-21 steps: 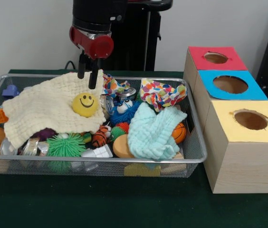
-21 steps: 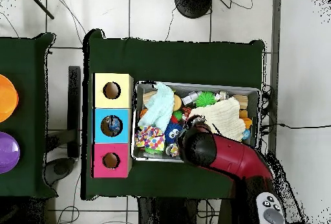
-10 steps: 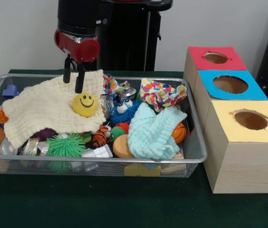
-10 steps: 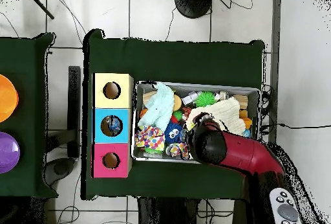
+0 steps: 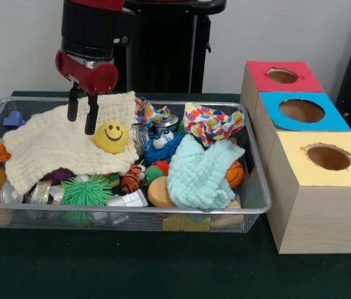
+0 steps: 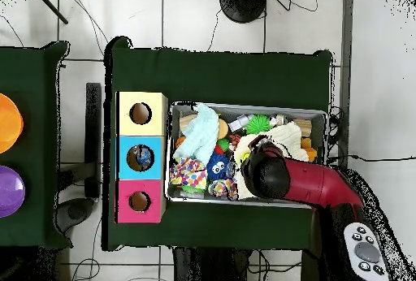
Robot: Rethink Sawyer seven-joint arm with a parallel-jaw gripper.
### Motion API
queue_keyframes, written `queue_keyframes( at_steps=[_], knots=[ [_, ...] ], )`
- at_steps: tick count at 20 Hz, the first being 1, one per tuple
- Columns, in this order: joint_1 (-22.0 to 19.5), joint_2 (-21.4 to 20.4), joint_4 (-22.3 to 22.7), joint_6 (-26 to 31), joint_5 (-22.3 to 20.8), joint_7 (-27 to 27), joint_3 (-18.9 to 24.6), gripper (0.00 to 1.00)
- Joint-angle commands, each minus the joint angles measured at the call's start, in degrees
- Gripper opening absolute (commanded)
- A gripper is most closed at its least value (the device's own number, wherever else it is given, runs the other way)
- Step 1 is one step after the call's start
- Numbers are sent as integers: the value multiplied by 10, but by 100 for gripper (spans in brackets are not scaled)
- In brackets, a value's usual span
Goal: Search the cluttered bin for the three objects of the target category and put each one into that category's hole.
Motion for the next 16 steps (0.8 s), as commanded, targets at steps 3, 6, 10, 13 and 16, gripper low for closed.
queue_keyframes(
  at_steps=[3,6,10,13,16],
  knots=[
    [-12,55,-51,42,-75,-113,62,100],
    [-11,70,-68,54,-96,-124,60,100],
    [-2,80,-84,75,-117,-128,51,100],
    [-5,85,-93,82,-125,-130,58,100],
    [-5,93,-101,82,-136,-130,58,100]
  ],
)
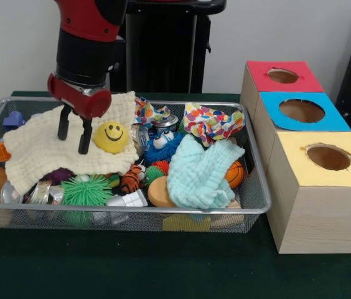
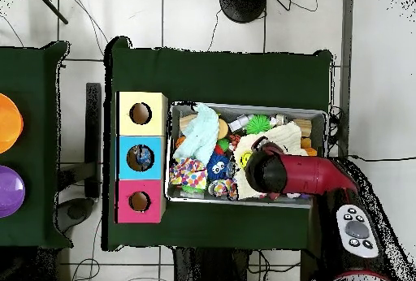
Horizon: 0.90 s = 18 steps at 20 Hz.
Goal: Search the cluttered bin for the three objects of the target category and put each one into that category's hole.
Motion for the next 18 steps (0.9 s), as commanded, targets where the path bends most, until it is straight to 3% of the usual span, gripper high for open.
queue_keyframes(
  at_steps=[1,18],
  knots=[
    [-2,40,-53,75,-55,-130,55,100],
    [17,96,-112,99,-95,-119,56,100]
  ],
)
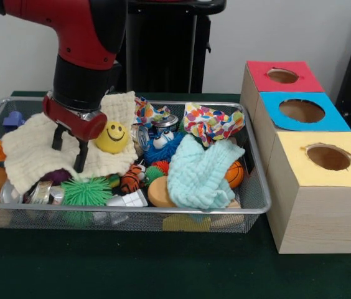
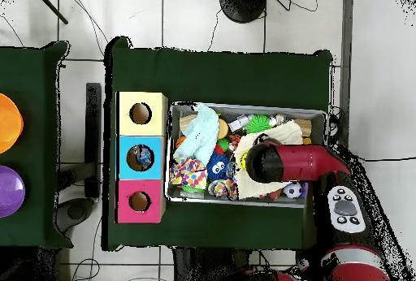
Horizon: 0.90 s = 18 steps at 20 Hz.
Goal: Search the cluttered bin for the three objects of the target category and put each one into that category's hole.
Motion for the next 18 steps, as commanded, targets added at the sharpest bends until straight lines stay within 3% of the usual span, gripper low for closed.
queue_keyframes(
  at_steps=[1,4,5,12,18],
  knots=[
    [6,42,-43,62,-38,-118,55,100],
    [5,41,-41,59,-42,-122,59,100],
    [1,41,-39,84,-36,-132,62,0],
    [4,37,-42,131,-26,-142,67,0],
    [17,15,-33,134,-10,-100,71,0]
  ],
)
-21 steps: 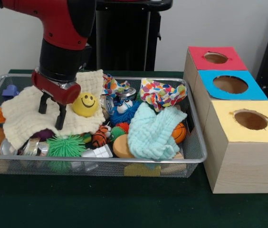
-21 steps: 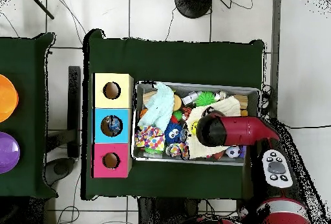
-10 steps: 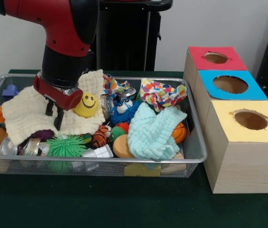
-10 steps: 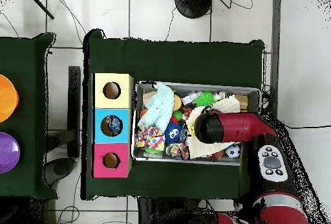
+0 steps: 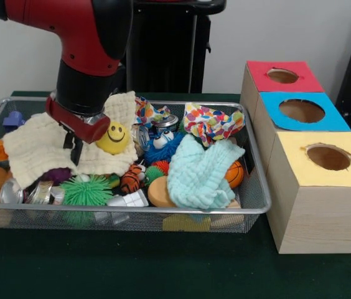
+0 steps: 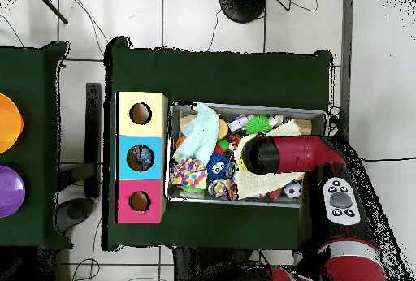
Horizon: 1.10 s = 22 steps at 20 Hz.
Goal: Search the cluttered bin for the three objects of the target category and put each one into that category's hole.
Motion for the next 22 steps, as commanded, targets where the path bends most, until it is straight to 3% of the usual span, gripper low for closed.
queue_keyframes(
  at_steps=[1,4,10,22],
  knots=[
    [15,2,-4,55,2,-87,58,0],
    [17,-22,10,67,31,-72,75,0],
    [6,-49,55,38,105,-9,116,0],
    [60,-78,98,31,186,62,82,0]
  ],
)
